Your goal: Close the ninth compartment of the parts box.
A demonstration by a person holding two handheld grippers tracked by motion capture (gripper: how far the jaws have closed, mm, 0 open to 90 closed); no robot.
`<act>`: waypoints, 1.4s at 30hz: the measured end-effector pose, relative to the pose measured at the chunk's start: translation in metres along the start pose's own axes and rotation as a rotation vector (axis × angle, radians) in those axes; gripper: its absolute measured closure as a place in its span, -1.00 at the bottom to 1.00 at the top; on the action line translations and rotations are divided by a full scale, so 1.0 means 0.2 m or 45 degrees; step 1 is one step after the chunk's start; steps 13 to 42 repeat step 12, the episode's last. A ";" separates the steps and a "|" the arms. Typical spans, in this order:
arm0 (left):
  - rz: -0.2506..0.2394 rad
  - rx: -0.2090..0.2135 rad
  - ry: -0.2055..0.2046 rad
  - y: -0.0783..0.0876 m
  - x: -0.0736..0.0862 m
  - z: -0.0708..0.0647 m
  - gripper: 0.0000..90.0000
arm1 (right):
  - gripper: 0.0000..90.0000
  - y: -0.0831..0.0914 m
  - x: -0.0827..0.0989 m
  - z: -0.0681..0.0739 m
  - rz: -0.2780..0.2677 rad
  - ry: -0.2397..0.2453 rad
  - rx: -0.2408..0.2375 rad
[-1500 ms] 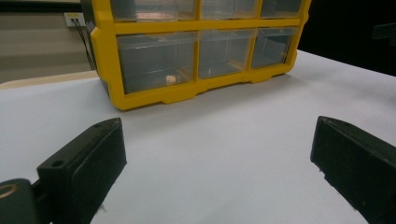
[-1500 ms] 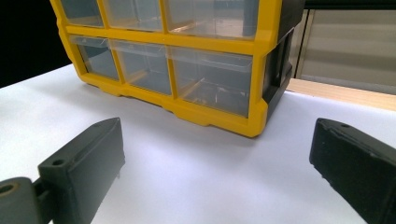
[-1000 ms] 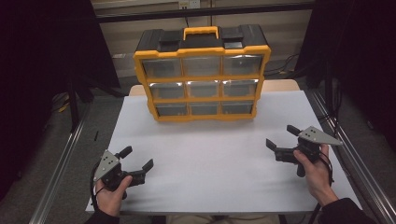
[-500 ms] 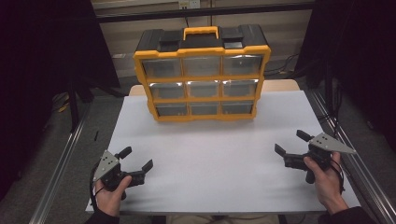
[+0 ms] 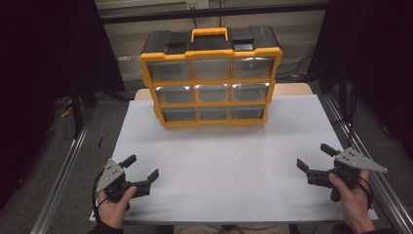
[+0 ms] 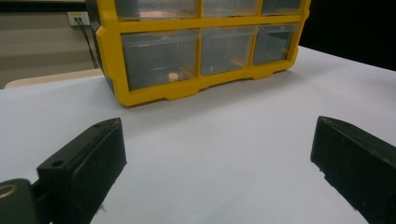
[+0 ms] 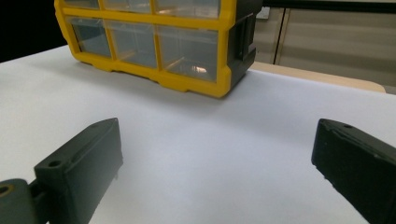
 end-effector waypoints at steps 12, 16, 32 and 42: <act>0.031 -0.011 0.003 0.00 0.01 0.01 -0.93 | -0.97 0.03 0.00 0.02 -0.011 0.003 -0.005; 0.031 -0.011 0.003 0.00 0.01 0.01 -0.93 | -0.97 0.03 0.00 0.02 -0.011 0.003 -0.005; 0.031 -0.011 0.003 0.00 0.01 0.01 -0.93 | -0.97 0.03 0.00 0.02 -0.011 0.003 -0.005; 0.031 -0.011 0.003 0.00 0.01 0.01 -0.93 | -0.97 0.03 0.00 0.02 -0.011 0.003 -0.005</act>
Point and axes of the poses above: each handheld gripper's, and its own axes: y roughly backward along the jaws, x roughly out of its underside, z roughly to its left, the point moved 5 cm from there along -y, roughly forward along the jaws, and after that the axes turned 9 degrees about -x, right-handed, at the moved point
